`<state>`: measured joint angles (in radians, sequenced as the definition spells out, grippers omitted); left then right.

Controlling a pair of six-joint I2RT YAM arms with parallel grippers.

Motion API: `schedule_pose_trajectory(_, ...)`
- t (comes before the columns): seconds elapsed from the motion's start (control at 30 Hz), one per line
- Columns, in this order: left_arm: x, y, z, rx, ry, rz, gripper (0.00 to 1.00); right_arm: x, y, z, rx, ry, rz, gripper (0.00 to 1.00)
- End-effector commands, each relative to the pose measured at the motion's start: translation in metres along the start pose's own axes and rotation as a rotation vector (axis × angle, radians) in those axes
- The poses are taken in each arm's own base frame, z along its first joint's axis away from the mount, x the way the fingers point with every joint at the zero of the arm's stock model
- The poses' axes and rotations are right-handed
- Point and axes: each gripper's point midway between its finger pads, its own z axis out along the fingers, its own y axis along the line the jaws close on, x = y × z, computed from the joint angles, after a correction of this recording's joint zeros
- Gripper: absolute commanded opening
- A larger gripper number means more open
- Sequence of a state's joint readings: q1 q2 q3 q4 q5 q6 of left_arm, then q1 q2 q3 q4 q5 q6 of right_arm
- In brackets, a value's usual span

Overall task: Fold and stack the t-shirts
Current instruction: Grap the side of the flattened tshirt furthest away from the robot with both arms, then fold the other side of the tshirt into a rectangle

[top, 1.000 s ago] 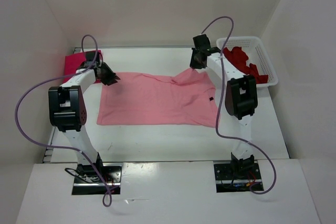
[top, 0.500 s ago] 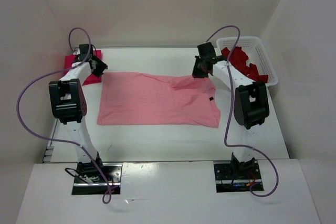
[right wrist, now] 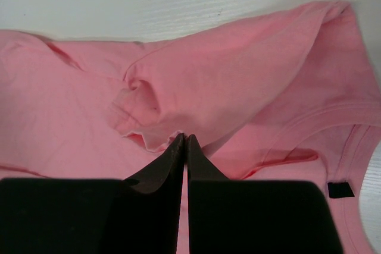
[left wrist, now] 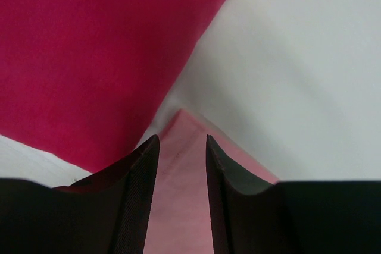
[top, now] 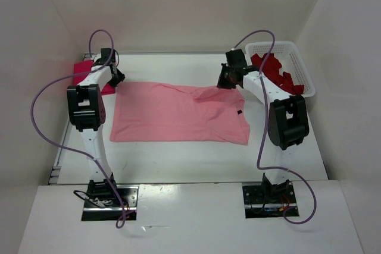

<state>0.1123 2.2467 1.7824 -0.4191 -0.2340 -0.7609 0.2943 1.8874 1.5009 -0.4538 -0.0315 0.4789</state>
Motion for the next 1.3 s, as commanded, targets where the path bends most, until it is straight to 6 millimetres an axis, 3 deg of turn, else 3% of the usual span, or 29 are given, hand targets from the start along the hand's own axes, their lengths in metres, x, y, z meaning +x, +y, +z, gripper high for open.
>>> schedule_pose_trajectory(0.0, -0.009, 0.001, 0.002, -0.031, -0.028, 0.039, 0.45, -0.020, 0.011, -0.016, -0.051, -0.076, 0.004, 0.05)
schedule_pose_trajectory(0.2, -0.008, -0.001, 0.012, -0.033, -0.025, 0.040, 0.52, -0.018, 0.015, -0.022, -0.075, -0.077, 0.012, 0.05)
schedule_pose_trajectory(0.3, 0.002, -0.006, 0.017, -0.024, 0.004, 0.051, 0.50, -0.018, 0.015, -0.025, -0.076, -0.078, 0.012, 0.05)
schedule_pose_trajectory(0.5, 0.007, -0.007, 0.020, -0.013, 0.024, 0.044, 0.31, -0.020, 0.017, -0.030, -0.085, -0.094, 0.011, 0.06)
schedule_pose_trajectory(0.67, 0.000, -0.010, 0.006, 0.007, -0.001, 0.028, 0.16, -0.020, 0.017, -0.030, -0.085, -0.094, 0.011, 0.06)
schedule_pose_trajectory(0.73, -0.006, -0.014, -0.006, 0.030, -0.011, 0.023, 0.06, -0.021, 0.011, -0.029, -0.055, -0.099, 0.013, 0.06)
schedule_pose_trajectory(0.8, -0.017, -0.023, -0.026, 0.076, -0.035, 0.014, 0.01, -0.020, 0.007, -0.033, -0.035, -0.105, 0.014, 0.05)
schedule_pose_trajectory(0.83, -0.014, -0.021, -0.030, 0.086, -0.028, 0.025, 0.00, -0.021, 0.000, -0.037, -0.023, -0.104, 0.024, 0.04)
schedule_pose_trajectory(0.87, -0.013, -0.021, -0.038, 0.097, -0.025, 0.025, 0.00, -0.018, -0.004, -0.039, -0.022, -0.094, 0.040, 0.04)
schedule_pose_trajectory(0.9, -0.025, -0.030, -0.058, 0.148, -0.059, 0.015, 0.00, -0.022, -0.006, -0.048, -0.024, -0.110, 0.046, 0.04)
schedule_pose_trajectory(0.97, -0.017, -0.023, -0.070, 0.159, -0.051, 0.016, 0.00, -0.009, -0.013, -0.050, -0.010, -0.084, 0.058, 0.02)
schedule_pose_trajectory(1.0, -0.024, -0.026, -0.088, 0.191, -0.074, 0.011, 0.00, -0.008, -0.012, -0.057, -0.016, -0.093, 0.068, 0.02)
schedule_pose_trajectory(1.13, -0.022, -0.017, -0.112, 0.205, -0.094, 0.026, 0.00, 0.019, -0.028, -0.063, 0.003, -0.051, 0.099, 0.00)
schedule_pose_trajectory(1.27, -0.024, -0.002, -0.136, 0.218, -0.107, 0.028, 0.00, 0.025, -0.038, -0.080, -0.001, -0.067, 0.115, 0.00)
